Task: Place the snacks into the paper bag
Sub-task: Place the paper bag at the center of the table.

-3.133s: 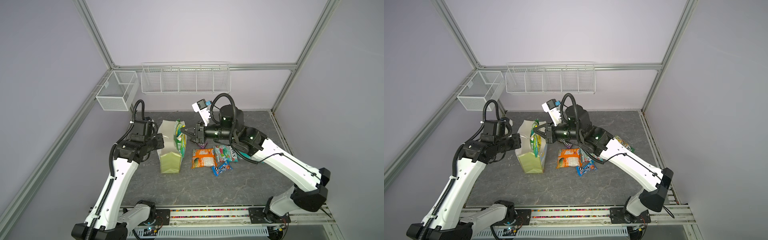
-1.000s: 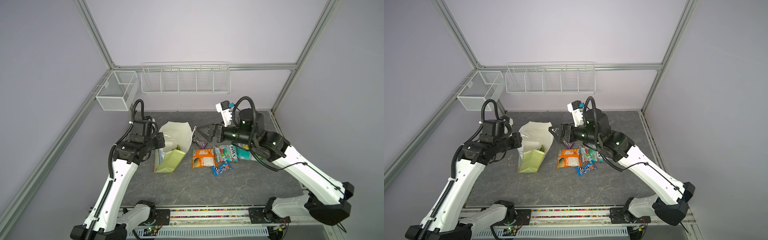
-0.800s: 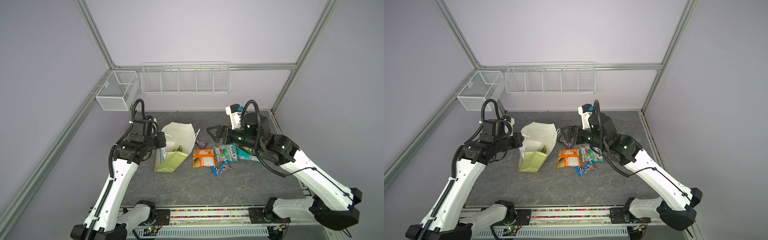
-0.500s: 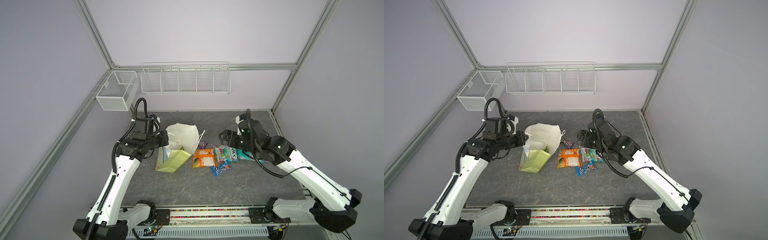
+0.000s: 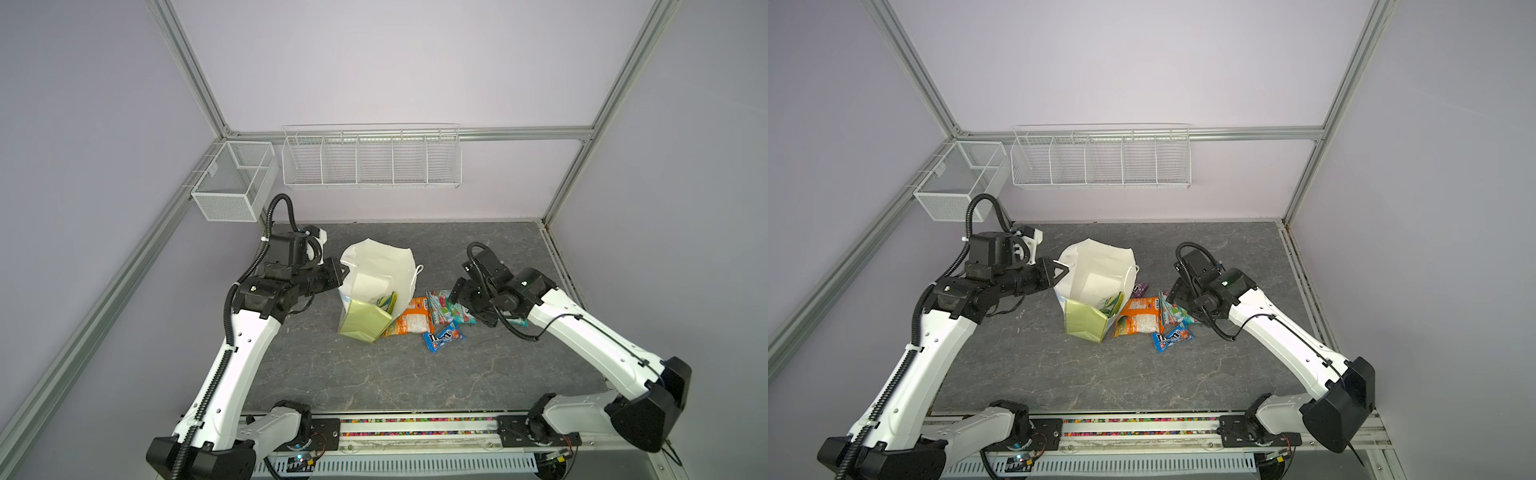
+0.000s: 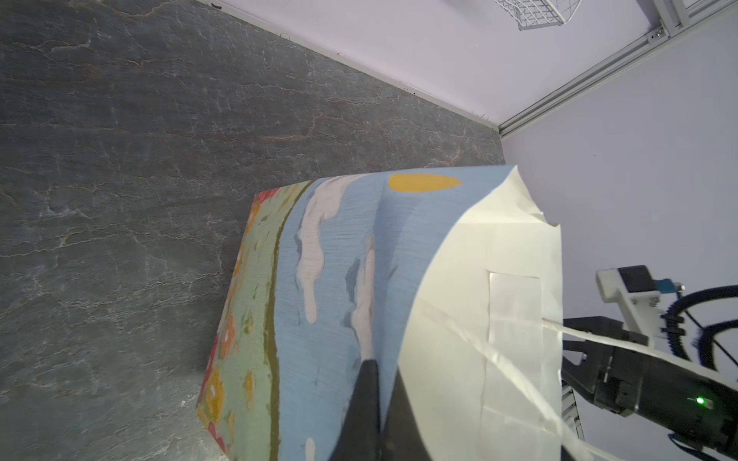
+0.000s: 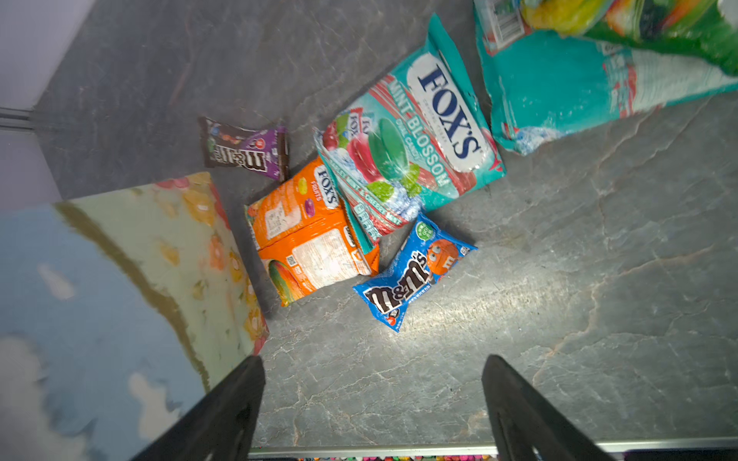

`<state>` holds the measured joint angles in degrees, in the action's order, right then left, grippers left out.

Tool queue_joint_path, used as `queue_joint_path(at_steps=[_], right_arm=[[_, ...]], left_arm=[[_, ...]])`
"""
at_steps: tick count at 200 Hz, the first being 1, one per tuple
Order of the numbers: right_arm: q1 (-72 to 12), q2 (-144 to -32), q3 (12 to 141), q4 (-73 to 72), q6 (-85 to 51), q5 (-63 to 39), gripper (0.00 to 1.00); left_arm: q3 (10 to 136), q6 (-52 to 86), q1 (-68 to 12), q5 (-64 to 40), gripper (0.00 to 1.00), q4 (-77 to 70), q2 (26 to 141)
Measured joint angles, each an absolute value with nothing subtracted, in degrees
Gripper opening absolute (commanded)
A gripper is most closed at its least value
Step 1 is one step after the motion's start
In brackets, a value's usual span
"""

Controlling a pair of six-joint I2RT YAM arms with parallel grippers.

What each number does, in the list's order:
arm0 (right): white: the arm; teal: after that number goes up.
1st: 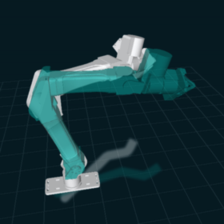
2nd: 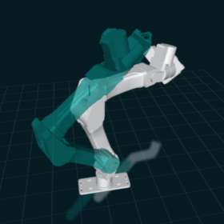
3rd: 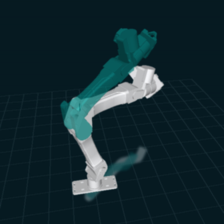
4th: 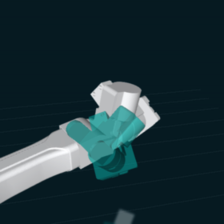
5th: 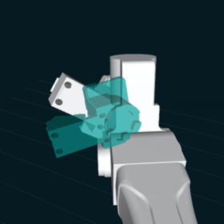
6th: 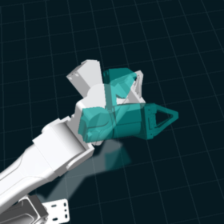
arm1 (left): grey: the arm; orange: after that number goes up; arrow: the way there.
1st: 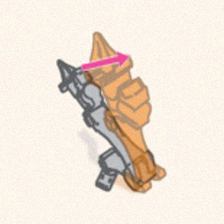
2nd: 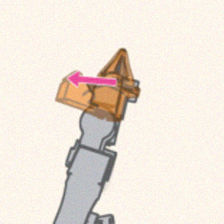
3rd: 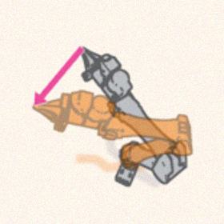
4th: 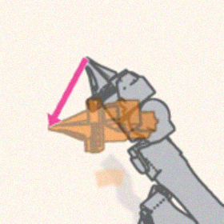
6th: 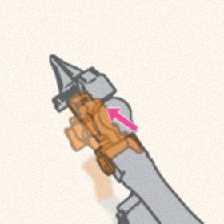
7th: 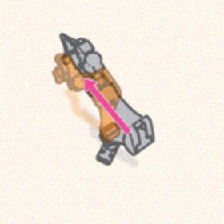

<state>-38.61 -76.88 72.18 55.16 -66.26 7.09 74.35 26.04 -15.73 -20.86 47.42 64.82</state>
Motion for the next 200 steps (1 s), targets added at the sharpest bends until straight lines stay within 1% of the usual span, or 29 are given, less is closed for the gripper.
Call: queue_joint_path(at_steps=[53,104,131,163,188,200], right_arm=[[-37.8,-80.5,65.9,50.7,-71.3,0.1,0.88],[-37.8,-83.9,63.2,47.7,-74.0,-2.7,0.91],[-37.8,-84.8,60.9,46.0,-75.3,-3.1,0.94],[-37.8,-87.3,59.6,44.1,-76.1,-3.6,1.0],[-37.8,-89.7,59.1,42.0,-76.3,-4.2,0.94],[-37.8,-90.5,58.8,41.1,-76.4,-4.4,0.87]], left_arm=[[72.8,26.3,-15.7,-20.2,0.0,46.9,64.8],[70.8,26.3,-15.7,-18.8,0.0,46.8,64.8],[70.8,26.3,-15.7,-18.8,0.0,46.2,64.8],[70.8,26.3,-15.7,-18.7,0.0,46.1,64.5],[70.6,26.3,-15.4,-18.7,0.0,46.1,64.3],[70.0,26.3,-15.1,-18.9,0.0,45.8,64.0]])
